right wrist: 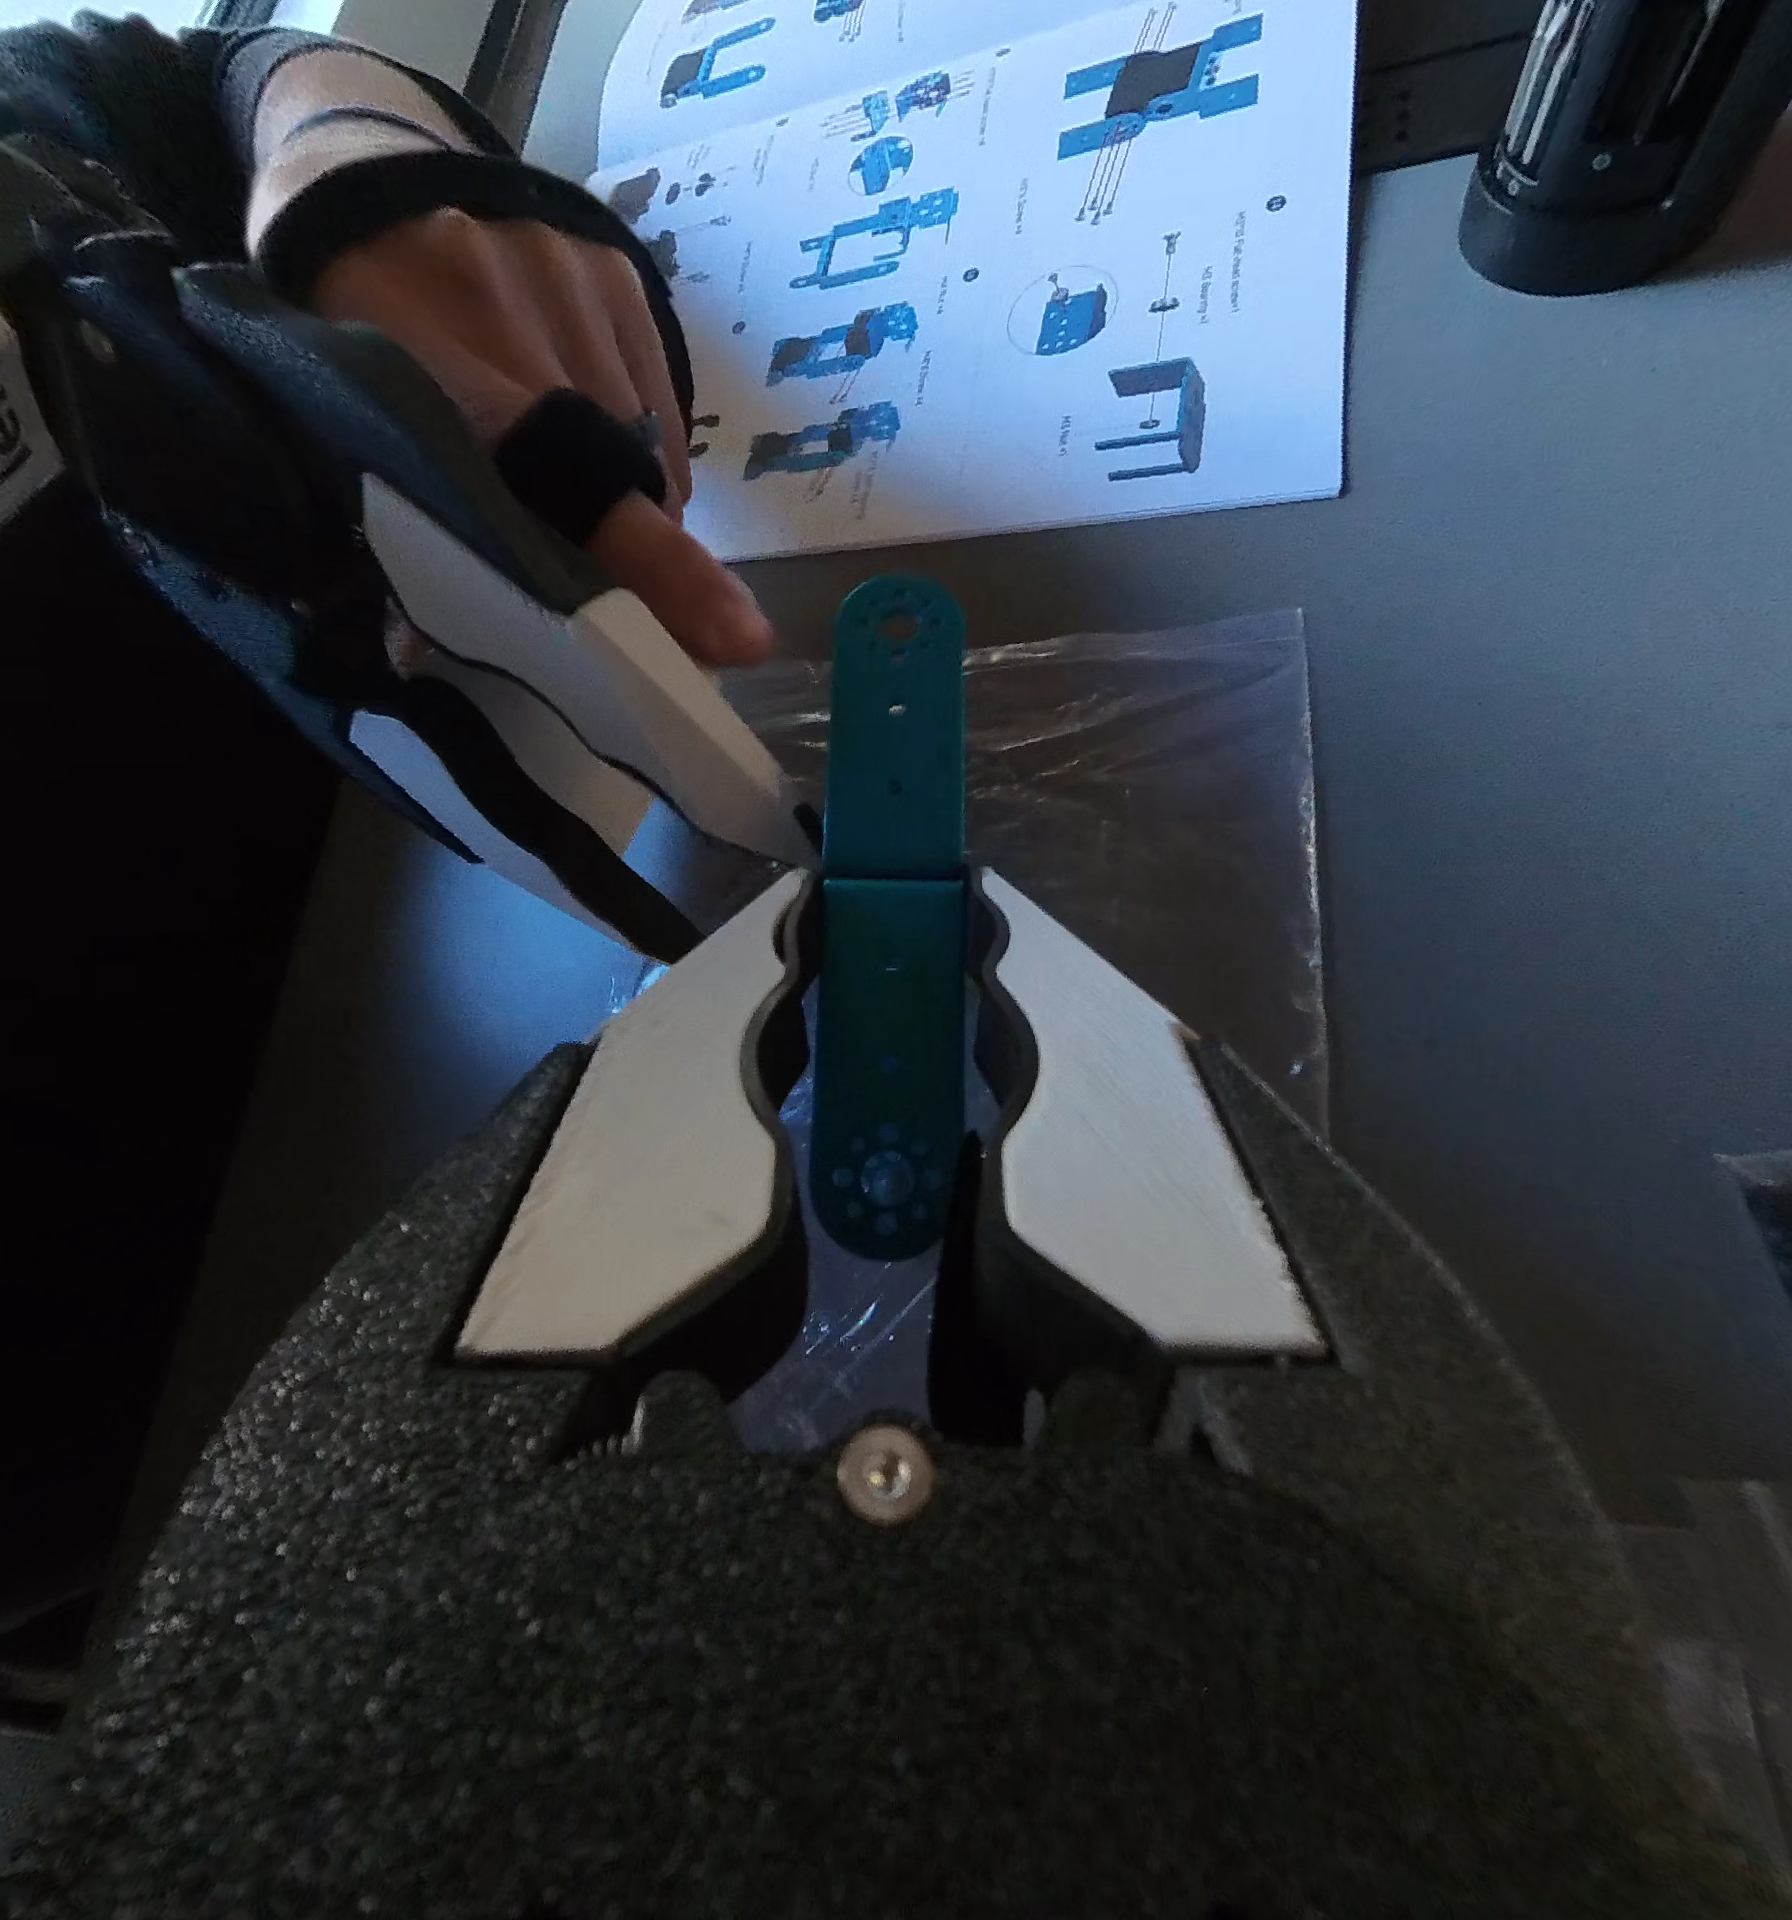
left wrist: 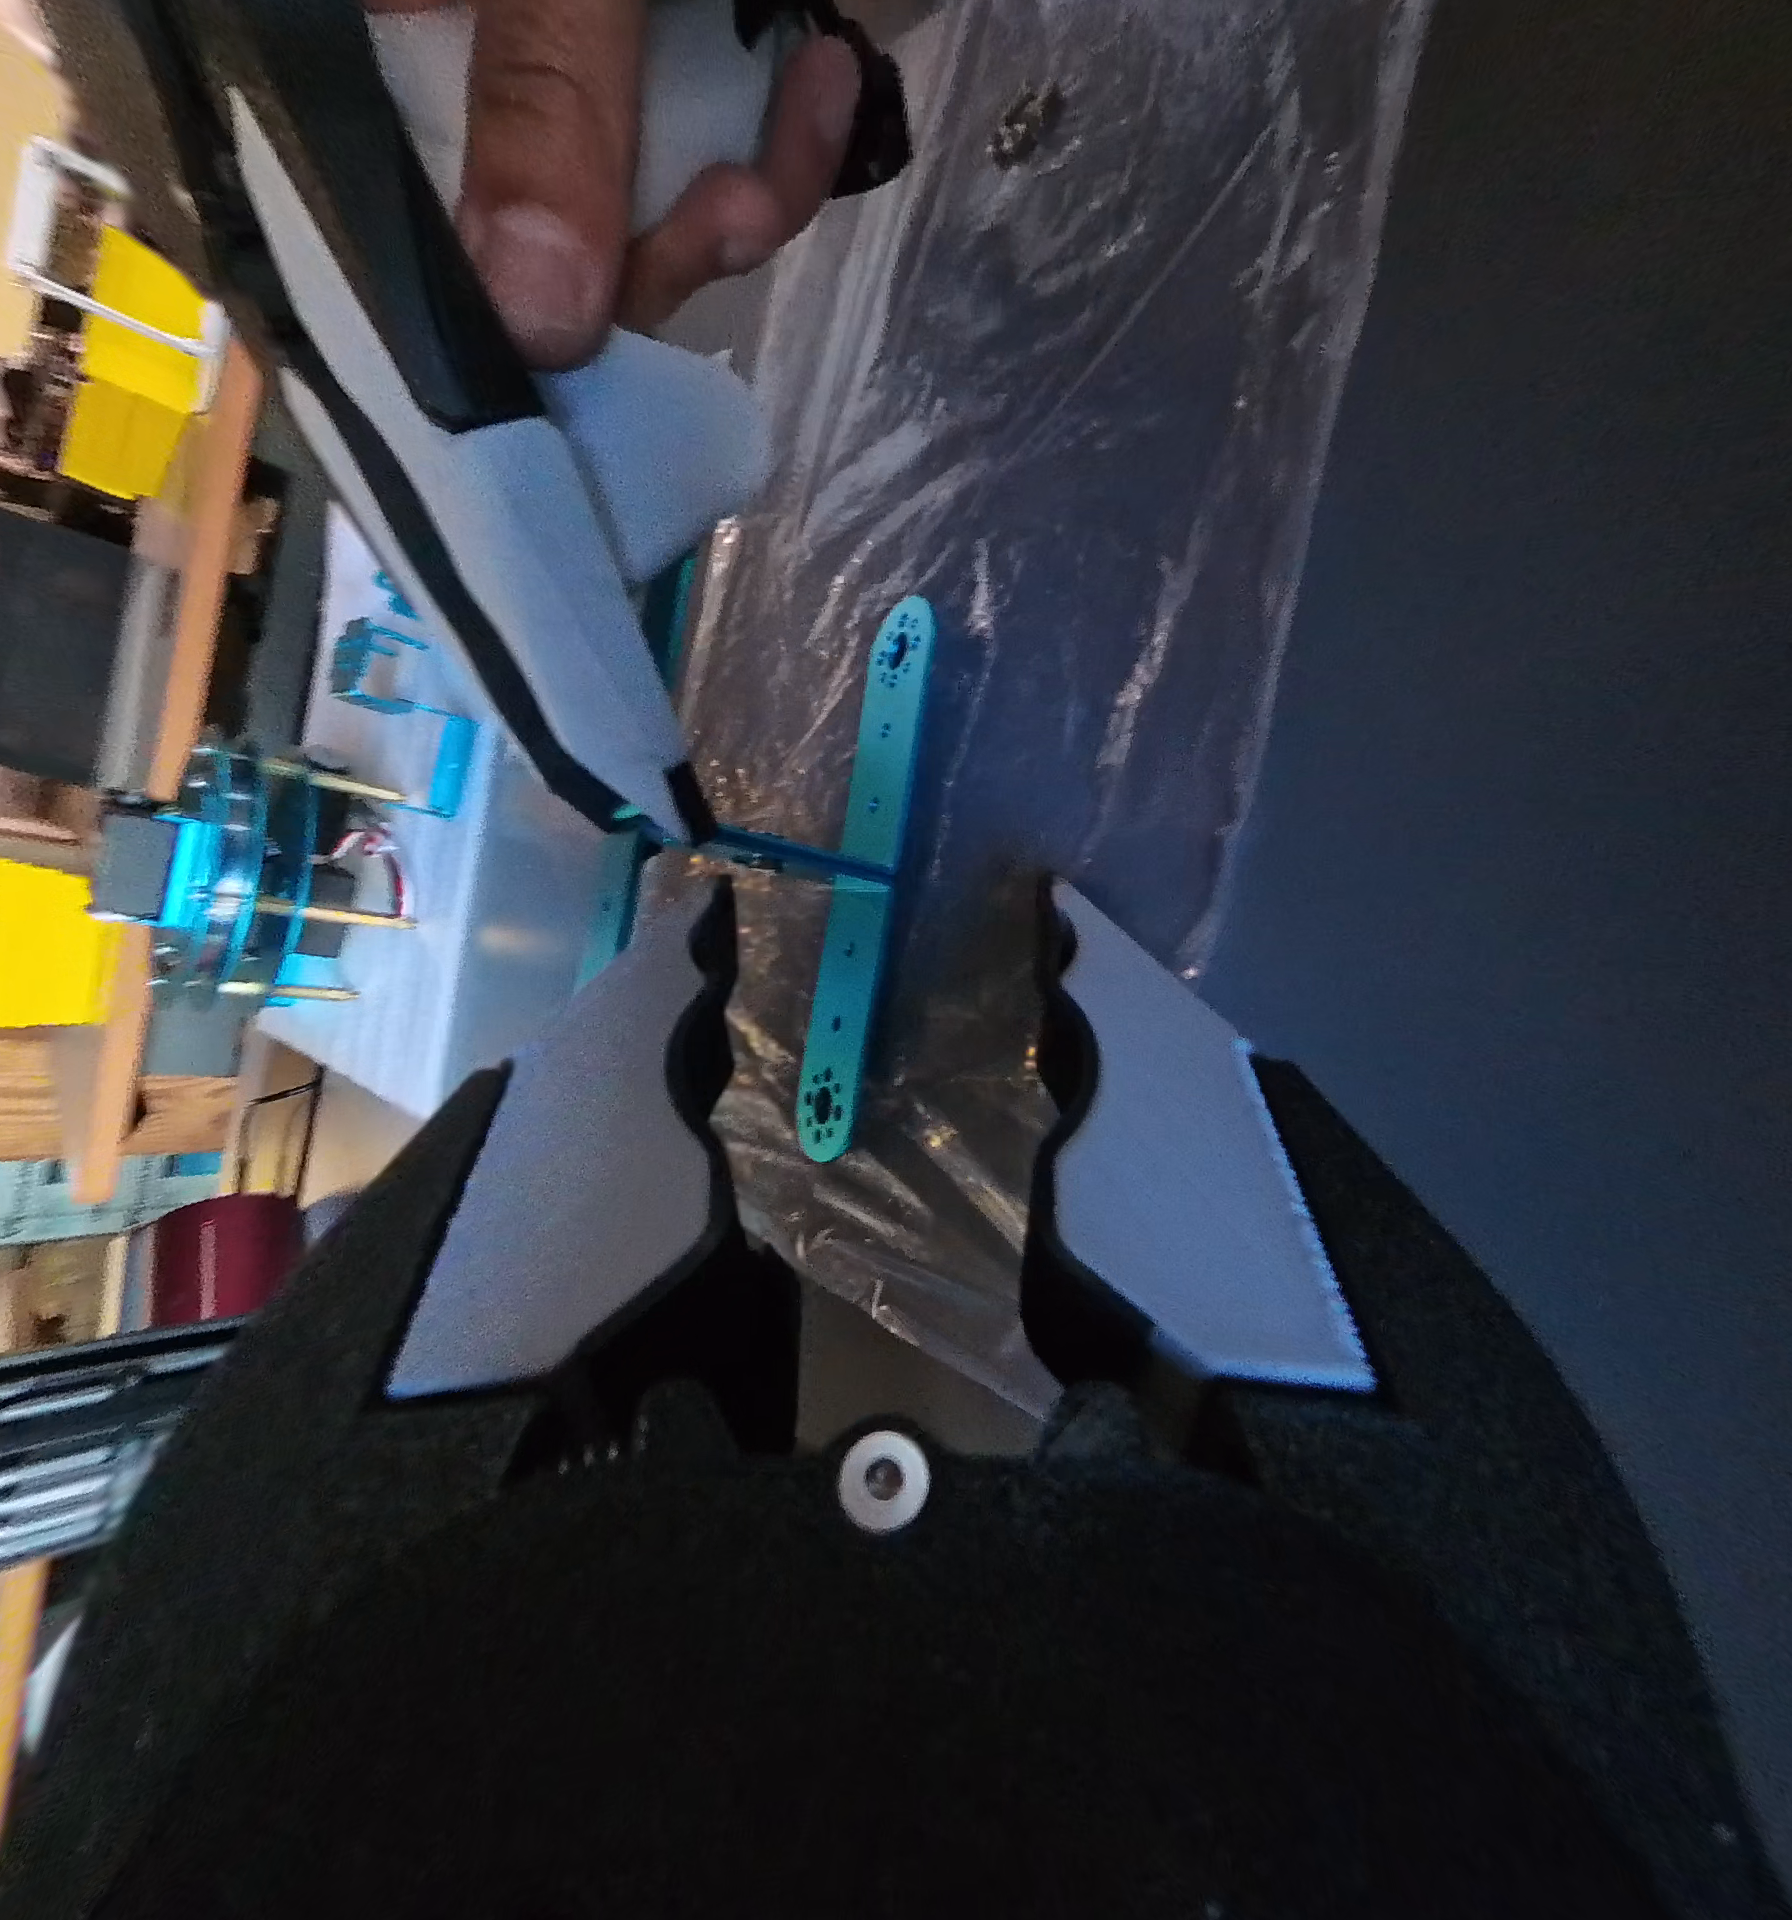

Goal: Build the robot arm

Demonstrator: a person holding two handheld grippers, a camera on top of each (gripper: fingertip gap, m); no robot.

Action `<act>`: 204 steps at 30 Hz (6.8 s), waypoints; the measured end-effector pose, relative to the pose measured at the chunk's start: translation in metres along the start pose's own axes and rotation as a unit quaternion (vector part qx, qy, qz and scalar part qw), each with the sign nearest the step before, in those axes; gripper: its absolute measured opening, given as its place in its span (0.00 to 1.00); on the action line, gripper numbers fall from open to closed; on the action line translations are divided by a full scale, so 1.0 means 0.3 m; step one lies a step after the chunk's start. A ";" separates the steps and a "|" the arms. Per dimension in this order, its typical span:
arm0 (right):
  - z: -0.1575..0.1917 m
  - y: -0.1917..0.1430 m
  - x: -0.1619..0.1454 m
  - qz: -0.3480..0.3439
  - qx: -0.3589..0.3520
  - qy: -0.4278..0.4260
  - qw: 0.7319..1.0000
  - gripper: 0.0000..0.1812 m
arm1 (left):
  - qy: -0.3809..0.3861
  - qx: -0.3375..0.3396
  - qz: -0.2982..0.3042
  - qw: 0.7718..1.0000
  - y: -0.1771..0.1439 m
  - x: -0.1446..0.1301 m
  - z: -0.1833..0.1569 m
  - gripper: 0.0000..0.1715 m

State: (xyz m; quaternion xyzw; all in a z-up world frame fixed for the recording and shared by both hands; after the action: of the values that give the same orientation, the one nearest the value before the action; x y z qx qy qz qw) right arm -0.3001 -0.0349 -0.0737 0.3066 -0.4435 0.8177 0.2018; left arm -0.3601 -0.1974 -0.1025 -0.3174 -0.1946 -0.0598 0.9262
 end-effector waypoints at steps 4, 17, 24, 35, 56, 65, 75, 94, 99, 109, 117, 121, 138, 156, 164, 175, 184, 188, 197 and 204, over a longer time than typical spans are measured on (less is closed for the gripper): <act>-0.001 0.000 0.000 0.001 0.002 0.001 1.000 0.14 | 0.006 0.012 0.027 1.000 0.002 -0.016 0.008 0.30; 0.015 0.010 0.003 0.010 -0.002 -0.004 1.000 0.15 | 0.026 0.031 0.010 0.999 0.030 -0.006 -0.007 0.23; 0.014 0.009 0.002 0.010 0.000 -0.004 1.000 0.15 | 0.027 0.022 -0.008 0.999 0.000 -0.006 0.007 0.10; 0.010 0.010 -0.001 0.006 0.010 0.005 1.000 0.15 | 0.045 0.032 0.013 0.998 0.041 -0.025 -0.007 0.14; 0.014 0.015 -0.002 0.004 0.011 0.009 1.000 0.15 | 0.039 0.037 0.024 0.998 0.044 -0.017 0.008 0.21; 0.021 0.020 0.000 0.011 0.013 0.008 1.000 0.15 | 0.042 0.033 -0.017 0.998 -0.022 0.014 0.027 0.10; 0.012 0.018 -0.001 0.006 0.019 0.015 1.000 0.15 | 0.025 -0.008 0.026 0.999 -0.005 0.000 0.015 0.23; 0.025 0.030 0.000 0.010 0.024 0.016 1.000 0.15 | 0.035 0.011 0.008 0.999 -0.002 0.006 0.020 0.17; 0.030 0.031 0.000 0.012 0.021 0.013 1.000 0.15 | 0.033 0.011 0.024 0.999 0.030 0.002 -0.001 0.21; 0.024 0.033 0.001 0.012 0.034 0.029 0.999 0.15 | 0.041 -0.039 -0.048 0.997 -0.074 0.027 0.010 0.10; 0.024 -0.022 0.042 0.019 -0.010 -0.041 0.999 0.15 | -0.119 -0.027 -0.114 0.986 -0.071 -0.101 0.210 0.34; -0.018 -0.023 0.054 0.038 -0.023 -0.100 0.994 0.15 | -0.166 -0.098 -0.093 0.977 0.020 -0.146 0.251 0.34; 0.301 0.001 -0.146 -0.024 -0.386 -0.426 0.818 0.25 | -0.238 -0.180 -0.094 0.950 0.099 -0.156 0.268 0.16; 0.207 0.186 -0.105 0.155 -0.452 -0.369 0.797 0.18 | -0.303 -0.201 -0.122 0.923 0.090 -0.189 0.275 0.16; 0.272 0.074 -0.026 0.132 -0.341 -0.350 0.862 0.34 | -0.459 -0.252 -0.157 0.837 0.086 -0.265 0.350 0.15; 0.144 0.149 -0.014 0.180 -0.367 -0.378 0.831 0.22 | -0.485 -0.276 -0.145 0.817 0.127 -0.298 0.323 0.15; 0.187 0.142 -0.016 0.197 -0.394 -0.439 0.783 0.00 | -0.490 -0.286 -0.154 0.809 0.140 -0.321 0.319 0.15; 0.172 0.155 -0.020 0.214 -0.379 -0.407 0.803 0.28 | -0.476 -0.281 -0.152 0.820 0.135 -0.309 0.317 0.15; 0.151 0.164 -0.016 0.214 -0.394 -0.415 0.791 0.17 | -0.477 -0.278 -0.149 0.821 0.136 -0.309 0.317 0.15; 0.158 0.172 -0.016 0.228 -0.406 -0.433 0.772 0.17 | -0.475 -0.275 -0.145 0.823 0.136 -0.311 0.317 0.15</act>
State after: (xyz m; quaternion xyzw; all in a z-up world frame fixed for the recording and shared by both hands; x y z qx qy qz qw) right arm -0.3125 -0.1025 -0.0881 0.4076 -0.8317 0.3640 -0.0978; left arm -0.4668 -0.1082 -0.0939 -0.5165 -0.6294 -0.0864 0.5742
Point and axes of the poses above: each gripper's, where its closed fingertips meet, y out along the fingers, x out of its top, z = x × y across the jaws, the point moved 10 cm from there along -y, back along the fingers, and after that the axes turned 10 degrees about y, right-handed, at the moved point
